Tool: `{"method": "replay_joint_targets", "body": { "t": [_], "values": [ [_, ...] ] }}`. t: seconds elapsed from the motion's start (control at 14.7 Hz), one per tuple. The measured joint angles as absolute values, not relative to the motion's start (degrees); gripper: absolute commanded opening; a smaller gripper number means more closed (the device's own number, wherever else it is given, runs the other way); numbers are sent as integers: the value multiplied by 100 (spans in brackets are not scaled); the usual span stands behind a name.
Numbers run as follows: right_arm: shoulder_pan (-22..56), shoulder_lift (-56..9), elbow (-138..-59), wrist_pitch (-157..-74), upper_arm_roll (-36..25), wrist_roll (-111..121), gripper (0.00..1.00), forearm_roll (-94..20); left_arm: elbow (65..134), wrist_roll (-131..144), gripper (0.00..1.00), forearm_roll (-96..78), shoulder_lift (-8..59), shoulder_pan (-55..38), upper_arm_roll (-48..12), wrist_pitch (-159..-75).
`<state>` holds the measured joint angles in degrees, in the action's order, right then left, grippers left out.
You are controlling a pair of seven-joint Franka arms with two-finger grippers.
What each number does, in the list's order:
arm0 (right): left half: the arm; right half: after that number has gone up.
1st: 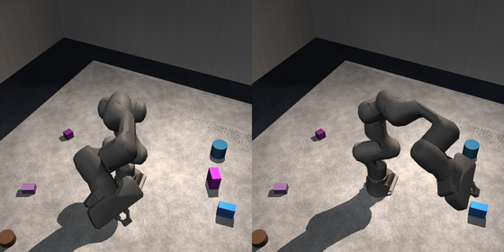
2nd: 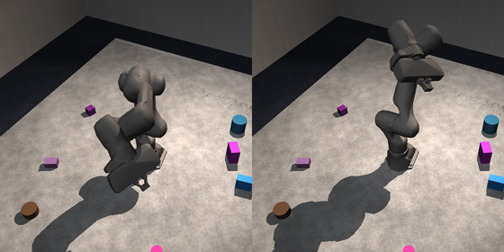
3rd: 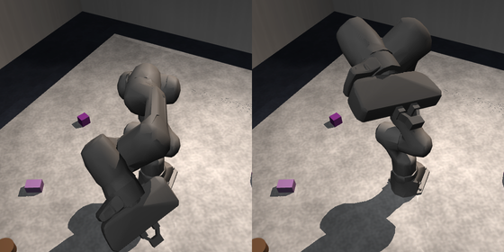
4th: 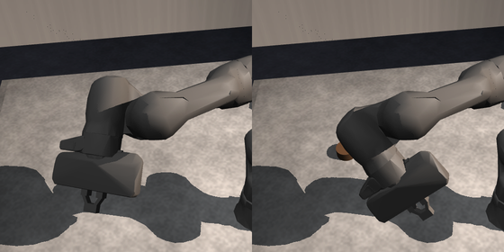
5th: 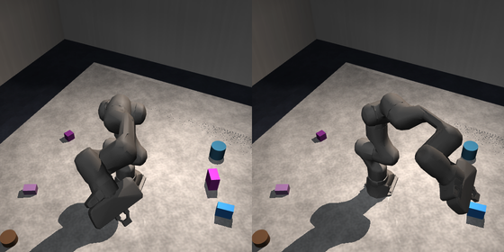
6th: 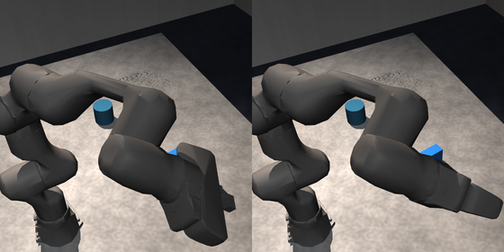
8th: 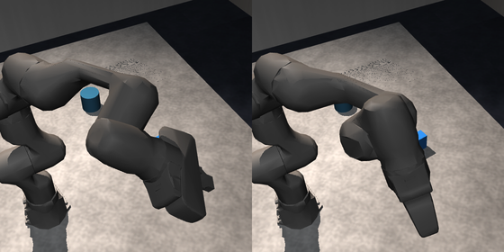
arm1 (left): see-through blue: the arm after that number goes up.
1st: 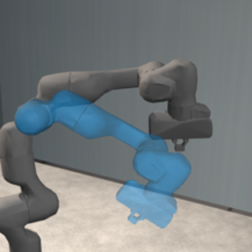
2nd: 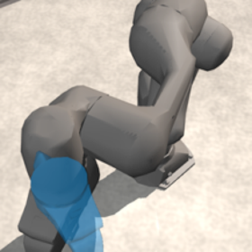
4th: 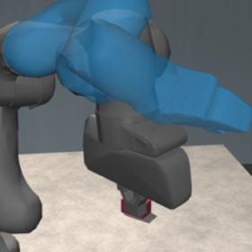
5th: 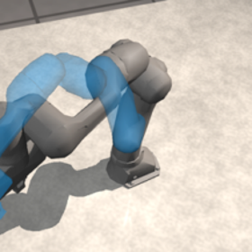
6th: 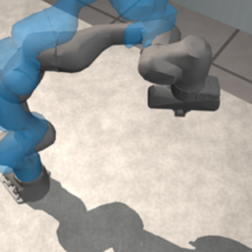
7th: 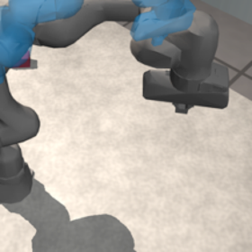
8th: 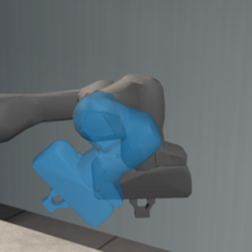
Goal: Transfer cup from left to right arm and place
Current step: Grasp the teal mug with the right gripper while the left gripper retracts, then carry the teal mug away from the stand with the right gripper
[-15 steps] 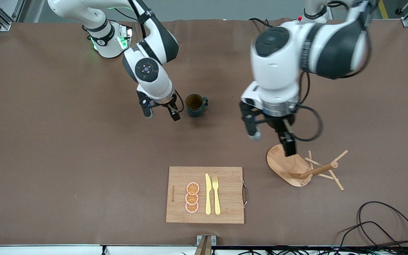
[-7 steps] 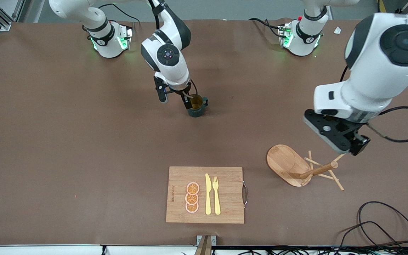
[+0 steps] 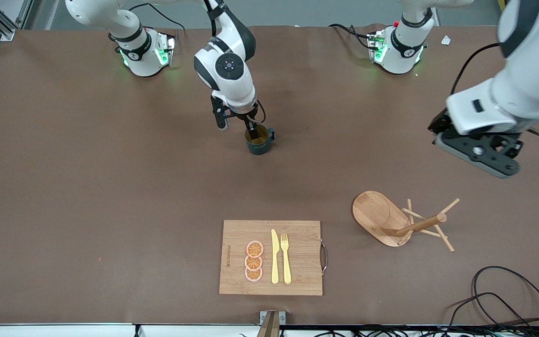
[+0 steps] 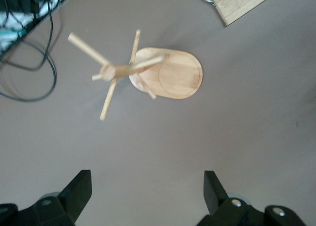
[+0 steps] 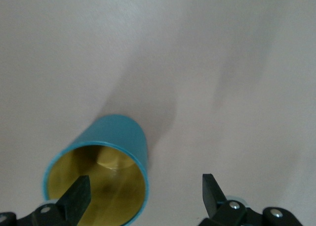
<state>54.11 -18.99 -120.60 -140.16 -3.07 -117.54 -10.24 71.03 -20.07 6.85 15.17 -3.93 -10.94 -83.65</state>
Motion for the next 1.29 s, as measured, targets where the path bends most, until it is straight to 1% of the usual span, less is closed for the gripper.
{"method": "replay_joint_targets", "body": {
  "t": [0.07,0.14,0.2,0.27,0.34,0.54,0.81,0.95,1.09,1.29],
  "values": [
    [5472,-1969,-12064,-14108,-307,-11781,89,-1024,7117,-2017,100,595,1518,-231,-1090,-8348],
    [5523,-2045,-12064,-14175,-308,-11809,69,-1024,7128,-2023,100,543,1518,-130,-1085,-8345],
    [5568,-2119,-12064,-14248,-308,-11828,36,-1024,7130,-2023,100,523,1517,-80,-1082,-8345],
    [5600,-2178,-12064,-14319,-308,-11841,11,-1023,7130,-2014,100,515,1515,-73,-1082,-8344],
    [5614,-2211,-12063,-14359,-308,-11851,0,-1022,7130,-1965,100,496,1505,-74,-1083,-8344],
    [5614,-2219,-12050,-14371,-343,-11865,0,-1022,7245,-1194,100,309,1352,-35,-1081,-8308],
    [5614,-2217,-12039,-14385,-377,-11860,0,-1018,7991,-391,100,219,739,-19,-1056,-8302],
    [5612,-2212,-12018,-14394,-387,-11679,0,-1012,8354,-285,100,73,458,-9,-871,-8395],
    [5563,-2211,-12017,-14392,-427,-11094,0,-1010,8710,-124,100,-167,221,25,-610,-8549],
    [5333,-2197,-11996,-14299,-453,-9577,0,-1009,9055,439,100,-195,-104,57,-540,-8607]
  ]
}}
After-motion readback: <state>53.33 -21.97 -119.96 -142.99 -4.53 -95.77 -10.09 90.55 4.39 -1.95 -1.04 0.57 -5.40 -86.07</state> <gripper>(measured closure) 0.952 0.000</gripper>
